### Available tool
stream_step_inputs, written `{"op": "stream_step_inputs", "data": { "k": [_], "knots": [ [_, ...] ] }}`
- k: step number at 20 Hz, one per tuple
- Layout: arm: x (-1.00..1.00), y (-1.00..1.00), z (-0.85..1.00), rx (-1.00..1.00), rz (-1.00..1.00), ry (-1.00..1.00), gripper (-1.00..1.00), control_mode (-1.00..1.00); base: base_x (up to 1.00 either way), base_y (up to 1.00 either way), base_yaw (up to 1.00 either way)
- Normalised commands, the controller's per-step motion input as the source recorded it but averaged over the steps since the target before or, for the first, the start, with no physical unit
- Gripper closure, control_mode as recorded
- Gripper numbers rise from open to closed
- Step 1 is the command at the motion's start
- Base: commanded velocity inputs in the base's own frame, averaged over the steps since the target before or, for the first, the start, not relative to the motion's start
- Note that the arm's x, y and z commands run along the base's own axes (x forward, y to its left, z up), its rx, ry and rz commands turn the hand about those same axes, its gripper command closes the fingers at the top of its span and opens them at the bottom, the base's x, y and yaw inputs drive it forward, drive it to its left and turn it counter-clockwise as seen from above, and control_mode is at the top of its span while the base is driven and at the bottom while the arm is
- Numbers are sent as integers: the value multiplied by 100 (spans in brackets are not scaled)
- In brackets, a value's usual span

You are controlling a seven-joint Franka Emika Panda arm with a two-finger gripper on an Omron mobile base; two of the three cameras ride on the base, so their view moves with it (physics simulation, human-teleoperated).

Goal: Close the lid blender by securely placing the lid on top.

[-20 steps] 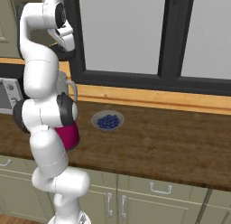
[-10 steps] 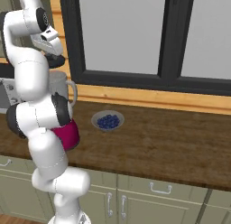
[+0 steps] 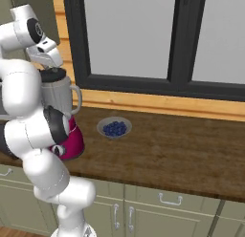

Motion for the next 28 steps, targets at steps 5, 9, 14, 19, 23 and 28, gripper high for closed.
{"op": "stream_step_inputs", "data": {
  "k": [5, 9, 14, 19, 23, 28],
  "knots": [
    [-2, -2, -19, -8, 2, -7, 100, -100, 0, 0, 0],
    [0, -6, -6, -6, 0, -6, 100, -100, 0, 0, 0],
    [-22, -21, 0, -2, 0, -7, 100, -100, 0, 0, 0],
    [-10, -3, 0, 0, 0, -1, 100, -100, 0, 0, 0],
    [-36, -5, 0, 0, 0, 0, 100, -100, 0, 0, 0],
    [-12, -3, 0, 0, 0, 0, 100, -100, 0, 0, 0]
  ]
}}
